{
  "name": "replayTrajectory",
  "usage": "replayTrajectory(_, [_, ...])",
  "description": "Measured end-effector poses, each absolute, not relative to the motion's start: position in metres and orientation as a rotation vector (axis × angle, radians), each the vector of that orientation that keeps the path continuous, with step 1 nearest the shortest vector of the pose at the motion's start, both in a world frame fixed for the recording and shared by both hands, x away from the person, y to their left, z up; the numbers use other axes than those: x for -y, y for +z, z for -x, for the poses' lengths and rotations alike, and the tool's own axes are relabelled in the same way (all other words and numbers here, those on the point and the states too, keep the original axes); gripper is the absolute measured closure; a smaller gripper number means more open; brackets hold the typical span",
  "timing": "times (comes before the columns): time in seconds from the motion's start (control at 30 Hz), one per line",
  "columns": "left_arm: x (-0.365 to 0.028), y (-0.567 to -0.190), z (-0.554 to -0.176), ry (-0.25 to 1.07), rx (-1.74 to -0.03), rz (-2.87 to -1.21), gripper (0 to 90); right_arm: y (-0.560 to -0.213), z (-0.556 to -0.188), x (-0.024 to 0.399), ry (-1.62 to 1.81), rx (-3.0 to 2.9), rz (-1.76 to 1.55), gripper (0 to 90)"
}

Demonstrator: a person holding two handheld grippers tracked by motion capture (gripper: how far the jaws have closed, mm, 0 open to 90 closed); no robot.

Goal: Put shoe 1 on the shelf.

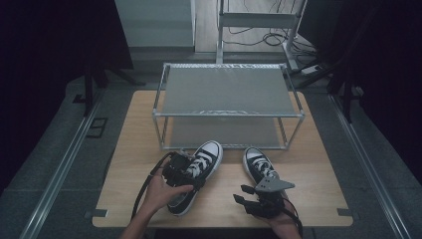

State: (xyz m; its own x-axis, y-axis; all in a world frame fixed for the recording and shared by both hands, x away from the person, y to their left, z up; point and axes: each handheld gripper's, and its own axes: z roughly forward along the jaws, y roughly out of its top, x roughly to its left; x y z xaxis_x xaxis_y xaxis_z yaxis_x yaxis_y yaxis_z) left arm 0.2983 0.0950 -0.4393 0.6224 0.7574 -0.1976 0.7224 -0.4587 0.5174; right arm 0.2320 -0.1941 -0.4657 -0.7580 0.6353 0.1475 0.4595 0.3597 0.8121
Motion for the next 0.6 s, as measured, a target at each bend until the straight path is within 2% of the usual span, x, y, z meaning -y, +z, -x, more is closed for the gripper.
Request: replayTrajectory(0.6, [-0.086,-0.41,-0.296,0.092,-1.059,-2.252,12.5,-0.464,-0.23,0.193,1.361,-2.425,-0.986,54.3])
